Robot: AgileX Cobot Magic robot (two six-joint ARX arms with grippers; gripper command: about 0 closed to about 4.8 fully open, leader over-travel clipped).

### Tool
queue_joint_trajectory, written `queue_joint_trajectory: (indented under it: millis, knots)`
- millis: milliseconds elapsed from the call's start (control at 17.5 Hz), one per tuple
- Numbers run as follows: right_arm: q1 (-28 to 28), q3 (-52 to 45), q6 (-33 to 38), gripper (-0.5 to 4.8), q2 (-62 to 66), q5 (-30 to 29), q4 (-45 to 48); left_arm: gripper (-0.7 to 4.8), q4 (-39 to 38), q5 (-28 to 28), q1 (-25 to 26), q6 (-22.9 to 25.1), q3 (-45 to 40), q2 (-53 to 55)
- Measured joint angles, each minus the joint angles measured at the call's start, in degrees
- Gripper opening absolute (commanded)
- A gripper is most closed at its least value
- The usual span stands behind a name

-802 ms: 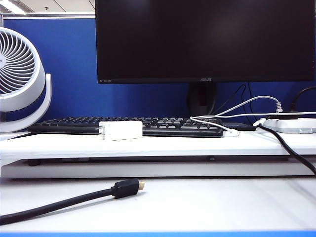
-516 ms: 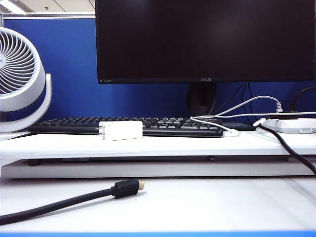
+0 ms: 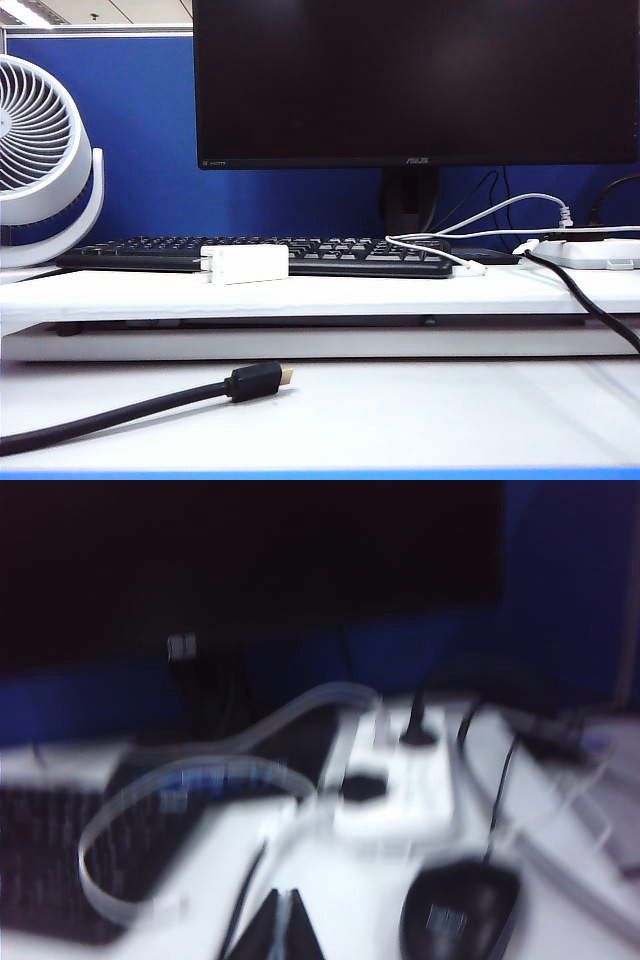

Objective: Pick up the Type-C charging cable and the charging base, insert one end of the Type-C charger into the corresponding slot on the base, and finally place the plugged-in charger back on the table.

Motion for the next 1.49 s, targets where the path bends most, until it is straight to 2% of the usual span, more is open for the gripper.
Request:
queue_joint_trajectory:
  millis: [57, 172, 344, 458, 516, 573, 630, 688, 802, 917, 1031, 1089, 1203, 1318, 1375, 1490]
  knots:
    - [0.0, 1.66, 0.02, -0.05, 0.17, 0.76, -0.13, -0.05, 0.42, -0.57, 0.0, 0.0, 1.84, 1.44]
    - [0.0, 7.67, 0.04, -0.05, 1.88, 2.14, 0.68, -0.05, 1.9, -4.02, 0.0, 0.04, 10.64, 9.6]
    - [0.0, 14.64, 0.04, -0.05, 7.58, 2.14, 0.55, -0.05, 2.93, -4.85, 0.04, 1.92, 22.6, 22.67]
    - [0.0, 22.58, 0.11, -0.05, 16.24, 0.09, -0.72, -0.05, -0.48, -3.96, 0.04, 2.71, 36.37, 34.84]
    - [0.0, 26.62, 0.04, -0.06, 22.36, -3.5, -2.19, -0.05, -0.63, -0.63, 0.04, 3.28, 43.87, 40.85]
    - [0.0, 29.0, 0.04, -0.05, 26.36, -5.66, -2.47, -0.05, -0.24, 2.67, 0.04, 4.22, 47.1, 43.91]
    - [0.02, 32.55, 0.04, -0.06, 31.52, -6.91, -2.16, -0.05, -2.6, 7.93, 0.02, 4.61, 51.89, 48.65]
    - [0.02, 35.01, 0.04, -0.06, 34.05, -6.99, -2.43, -0.05, -5.14, 9.97, -1.05, 4.81, 55.21, 51.93]
    - [0.0, 42.42, -0.81, -0.05, 40.87, -10.05, -1.88, -0.05, -11.52, 11.02, -6.1, 7.69, 59.91, 57.07]
    - [0.22, 47.82, -2.89, -0.05, 45.81, -17.81, -2.14, -0.05, -15.26, 12.39, -10.08, 11.82, 62.9, 62.05]
    - [0.33, 51.58, -3.67, -0.05, 49.35, -23.65, -3.58, -0.05, -18.01, 13.05, -15.21, 13.07, 64.7, 65.85]
    - [0.85, 53.37, -6.03, -0.05, 51.47, -28.72, -7.04, -0.05, -19.82, 13.66, -18.05, 13.22, 65.88, 68.96]
    - [2.4, 53.4, -10.78, -0.05, 52.35, -34.36, -12.81, -0.05, -22.88, 13.31, -21.05, 13.49, 66.23, 72.43]
    - [4.33, 53.4, -15.47, -0.05, 52.87, -34.58, -18.23, -0.04, -25.03, 13.97, -22.73, 15.23, 66.25, 75.06]
    - [7.04, 53.4, -18.36, -0.05, 53.79, -33.81, -21.75, 0.56, -25.46, 14.12, -23.47, 16.46, 66.34, 77.2]
    - [8.52, 53.37, -20.61, -0.05, 55.54, -32.54, -24.37, 3.05, -28.17, 14.75, -24.87, 18.16, 66.47, 80.91]
